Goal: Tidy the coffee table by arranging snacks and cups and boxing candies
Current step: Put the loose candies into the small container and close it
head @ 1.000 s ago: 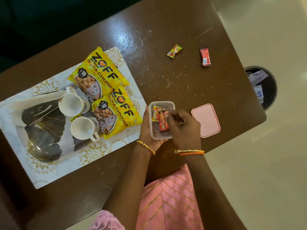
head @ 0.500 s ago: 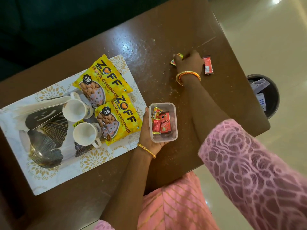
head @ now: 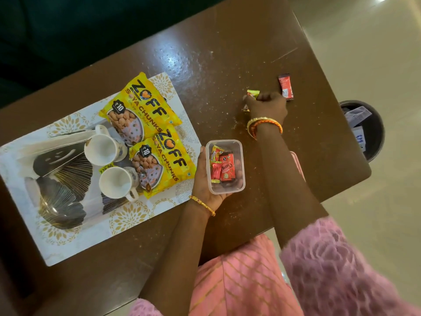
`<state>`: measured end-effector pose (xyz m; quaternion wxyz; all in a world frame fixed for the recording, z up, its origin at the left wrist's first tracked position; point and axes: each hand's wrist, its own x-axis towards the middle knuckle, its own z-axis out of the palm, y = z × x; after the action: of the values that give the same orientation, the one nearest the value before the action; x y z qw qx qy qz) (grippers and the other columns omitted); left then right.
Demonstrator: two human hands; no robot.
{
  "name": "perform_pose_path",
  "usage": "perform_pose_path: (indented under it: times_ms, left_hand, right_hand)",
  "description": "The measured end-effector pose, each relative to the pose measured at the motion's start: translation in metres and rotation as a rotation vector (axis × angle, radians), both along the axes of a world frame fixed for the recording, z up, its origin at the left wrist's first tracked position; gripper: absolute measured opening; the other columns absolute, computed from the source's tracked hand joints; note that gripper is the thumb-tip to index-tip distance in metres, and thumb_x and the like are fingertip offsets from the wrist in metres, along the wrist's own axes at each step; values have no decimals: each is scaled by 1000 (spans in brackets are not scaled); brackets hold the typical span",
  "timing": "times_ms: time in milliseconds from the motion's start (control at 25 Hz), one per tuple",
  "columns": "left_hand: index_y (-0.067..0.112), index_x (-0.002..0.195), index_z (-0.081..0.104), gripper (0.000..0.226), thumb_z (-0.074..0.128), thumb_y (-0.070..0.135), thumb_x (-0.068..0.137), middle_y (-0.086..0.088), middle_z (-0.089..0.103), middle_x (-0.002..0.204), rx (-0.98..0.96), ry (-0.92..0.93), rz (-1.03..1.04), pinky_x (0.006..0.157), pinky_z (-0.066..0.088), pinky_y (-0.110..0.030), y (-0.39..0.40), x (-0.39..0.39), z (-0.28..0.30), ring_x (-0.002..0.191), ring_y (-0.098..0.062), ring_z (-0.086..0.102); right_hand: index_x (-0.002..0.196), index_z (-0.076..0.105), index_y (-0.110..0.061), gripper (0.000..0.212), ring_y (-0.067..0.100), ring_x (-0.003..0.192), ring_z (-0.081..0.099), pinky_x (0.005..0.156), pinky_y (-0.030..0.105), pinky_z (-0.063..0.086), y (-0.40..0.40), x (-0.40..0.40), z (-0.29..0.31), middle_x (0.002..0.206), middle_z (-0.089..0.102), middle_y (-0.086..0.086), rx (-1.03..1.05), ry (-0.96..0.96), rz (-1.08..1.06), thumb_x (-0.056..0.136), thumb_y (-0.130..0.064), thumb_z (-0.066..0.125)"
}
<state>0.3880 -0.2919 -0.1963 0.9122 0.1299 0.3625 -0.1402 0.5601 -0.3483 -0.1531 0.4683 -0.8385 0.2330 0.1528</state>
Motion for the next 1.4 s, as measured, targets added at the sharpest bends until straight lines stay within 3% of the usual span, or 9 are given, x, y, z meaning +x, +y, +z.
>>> perform_pose_path:
  times_ms: [160, 280, 400, 560, 680, 840, 1040, 1240, 1400]
  left_hand:
    - [23, 103, 70, 54, 38, 63, 84, -2, 72, 99, 26, 28, -2, 72, 58, -38, -7, 1, -4, 89, -21, 69]
    - [21, 115, 63, 59, 32, 64, 88, -6, 71, 107, 32, 9, -10, 75, 58, -42, -12, -1, -7, 98, -24, 67]
    - [21, 112, 67, 61, 35, 66, 86, -6, 74, 100, 26, 28, -21, 77, 59, -36, -15, -2, -7, 92, -21, 70]
    - [21, 118, 63, 63, 36, 68, 84, -5, 71, 104, 76, -32, -61, 74, 57, -44, -14, -2, -9, 94, -26, 67]
    - [20, 122, 57, 74, 67, 63, 63, -5, 67, 106, 57, -31, -38, 71, 57, -45, -15, 1, -4, 94, -27, 65]
    - [22, 120, 55, 63, 57, 62, 71, -5, 66, 106, 29, -12, -13, 67, 59, -44, -15, 4, -4, 89, -24, 69]
    - [23, 115, 58, 54, 35, 62, 86, -4, 72, 97, -11, 43, -17, 67, 59, -42, -16, 1, -9, 84, -23, 71]
    - [24, 119, 57, 57, 35, 63, 84, -4, 67, 103, -31, 54, -25, 66, 59, -41, -16, -2, -10, 83, -22, 71]
    - [25, 104, 70, 56, 33, 63, 86, -3, 73, 96, -18, 36, -13, 67, 59, -41, -14, -3, -11, 83, -22, 71]
  right_hand:
    - [68, 58, -24, 22, 7, 58, 54, 55, 20, 46, -29, -63, 21, 62, 57, -8, 82, -20, 105, 68, -26, 80]
    - [78, 63, -21, 18, 0, 58, 52, 55, 19, 47, -40, -113, 36, 67, 59, -12, -13, -58, 305, 71, -27, 78]
    - [86, 68, -16, 15, 12, 69, 59, 63, 29, 50, -40, -140, 40, 78, 67, -1, -86, -61, 423, 74, -25, 73]
    - [79, 69, -16, 5, 2, 60, 52, 54, 15, 39, -48, -122, 33, 71, 66, -2, -125, -111, 242, 78, -20, 66]
    - [77, 67, -16, 5, 1, 58, 53, 61, 20, 48, -56, -72, 20, 68, 62, -4, -161, -121, 70, 80, -16, 64]
    - [93, 68, -8, 16, 16, 81, 61, 81, 31, 54, -60, 6, -8, 92, 69, 8, -281, -171, 28, 82, -18, 64]
    - [124, 56, -6, 45, 32, 121, 46, 101, 40, 43, -56, 52, -37, 130, 52, 17, -537, -168, 309, 86, -29, 61]
    - [113, 62, -2, 31, 32, 110, 52, 90, 40, 47, -55, 48, -39, 117, 59, 18, -594, -186, 348, 91, -20, 50]
    - [92, 70, -4, 26, 19, 75, 57, 61, 19, 41, -66, 10, -8, 82, 65, 9, -326, -182, 198, 87, -27, 59]
